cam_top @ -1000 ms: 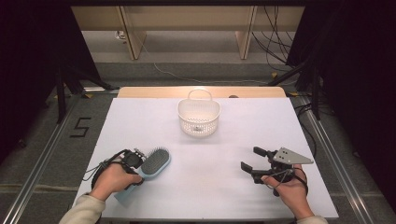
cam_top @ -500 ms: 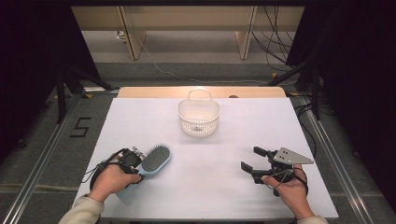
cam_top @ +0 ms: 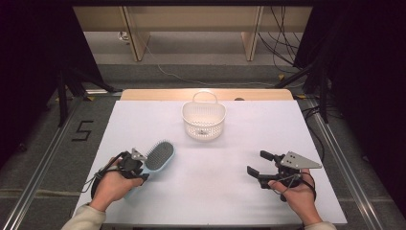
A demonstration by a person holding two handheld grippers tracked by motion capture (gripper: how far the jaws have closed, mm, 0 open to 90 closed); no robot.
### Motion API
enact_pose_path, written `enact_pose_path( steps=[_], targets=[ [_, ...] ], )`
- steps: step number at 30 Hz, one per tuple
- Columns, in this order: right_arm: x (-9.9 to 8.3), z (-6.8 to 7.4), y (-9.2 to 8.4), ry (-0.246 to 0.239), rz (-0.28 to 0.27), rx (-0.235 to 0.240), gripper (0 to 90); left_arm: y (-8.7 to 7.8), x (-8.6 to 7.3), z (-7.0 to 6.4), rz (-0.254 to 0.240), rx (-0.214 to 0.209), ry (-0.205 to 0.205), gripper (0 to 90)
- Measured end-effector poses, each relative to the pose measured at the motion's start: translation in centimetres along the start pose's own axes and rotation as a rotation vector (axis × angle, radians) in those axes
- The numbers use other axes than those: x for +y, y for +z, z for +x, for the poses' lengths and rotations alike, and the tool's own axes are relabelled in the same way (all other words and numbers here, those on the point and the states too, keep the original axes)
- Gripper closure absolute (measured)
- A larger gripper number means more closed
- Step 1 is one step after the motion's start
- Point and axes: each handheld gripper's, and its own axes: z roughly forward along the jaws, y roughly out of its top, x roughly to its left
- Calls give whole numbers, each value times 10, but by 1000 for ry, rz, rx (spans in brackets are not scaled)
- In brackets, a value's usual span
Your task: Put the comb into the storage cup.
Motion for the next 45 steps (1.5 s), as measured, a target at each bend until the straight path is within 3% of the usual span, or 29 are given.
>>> enact_pose_path(
  steps=[7,11,13,22,24,26,32,45],
  targets=[
    [0,0,0,-1,0,1,195,-2,-2,2,-72,22,-17,699],
    [0,0,0,-1,-1,3,195,-4,-4,3,-162,52,-17,699],
    [0,0,0,-1,-1,2,195,-4,-4,3,-177,59,-11,699],
    [0,0,0,0,-1,5,194,-5,-6,4,-229,76,-18,699],
    [0,0,0,0,-2,5,195,-5,-6,4,-219,73,-17,698],
    [0,0,0,-1,-1,6,195,-4,-6,6,-239,60,-43,699],
    [0,0,0,0,-3,6,195,-6,-5,6,-280,83,-49,699],
    [0,1,0,-5,-3,8,195,-8,-4,8,-337,77,-80,698]
  ],
)
